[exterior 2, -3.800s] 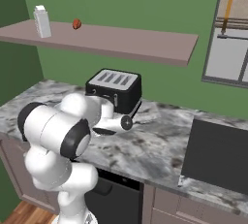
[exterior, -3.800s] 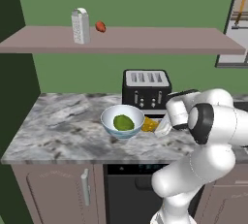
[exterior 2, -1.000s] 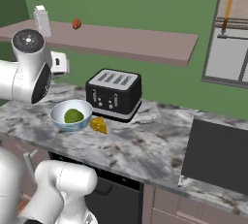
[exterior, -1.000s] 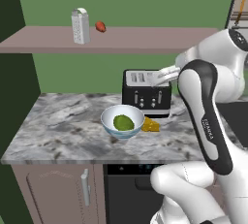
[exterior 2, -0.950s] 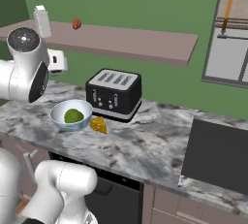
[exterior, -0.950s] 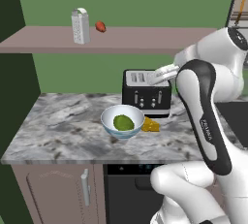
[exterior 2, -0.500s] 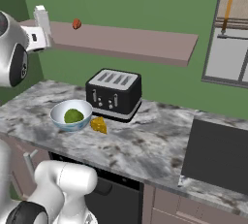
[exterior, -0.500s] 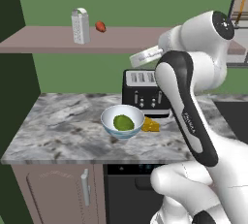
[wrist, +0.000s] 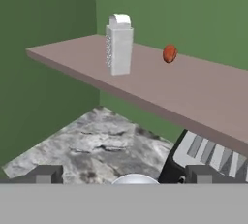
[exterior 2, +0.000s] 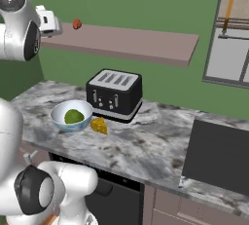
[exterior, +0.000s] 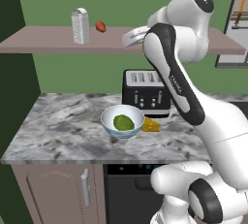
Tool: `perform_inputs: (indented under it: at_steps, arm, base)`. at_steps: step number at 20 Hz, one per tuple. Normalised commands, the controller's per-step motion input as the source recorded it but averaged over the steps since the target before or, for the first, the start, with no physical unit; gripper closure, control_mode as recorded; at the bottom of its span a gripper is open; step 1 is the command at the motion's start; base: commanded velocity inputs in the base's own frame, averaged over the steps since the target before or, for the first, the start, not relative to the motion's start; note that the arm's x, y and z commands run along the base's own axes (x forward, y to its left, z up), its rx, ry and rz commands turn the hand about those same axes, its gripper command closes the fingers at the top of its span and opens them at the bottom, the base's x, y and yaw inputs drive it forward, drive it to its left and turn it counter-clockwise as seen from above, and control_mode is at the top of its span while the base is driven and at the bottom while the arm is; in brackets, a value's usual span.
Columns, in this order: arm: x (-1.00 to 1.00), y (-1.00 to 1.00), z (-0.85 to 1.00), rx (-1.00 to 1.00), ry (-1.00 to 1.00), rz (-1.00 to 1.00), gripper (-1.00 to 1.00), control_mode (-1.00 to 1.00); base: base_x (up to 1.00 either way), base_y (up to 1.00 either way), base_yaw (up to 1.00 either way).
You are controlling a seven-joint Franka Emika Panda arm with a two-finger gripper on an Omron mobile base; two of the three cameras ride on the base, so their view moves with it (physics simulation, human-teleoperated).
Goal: Pick the cheese from the fridge and the cheese grater from the cabinet and place them next to the salad bowl.
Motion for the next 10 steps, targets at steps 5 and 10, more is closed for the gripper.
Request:
perform_inputs:
  at_steps: [5, 10]
  arm:
    - [0.30, -0.03, -0.03, 0.00, 0.00, 0.00, -1.00, -1.00]
    - [0.67, 0.02, -0.03, 0.00, 0.02, 0.00, -1.00, -1.00]
  base:
    - [0.00, 0.00, 0.00]
    - [0.00, 0.00, 0.00]
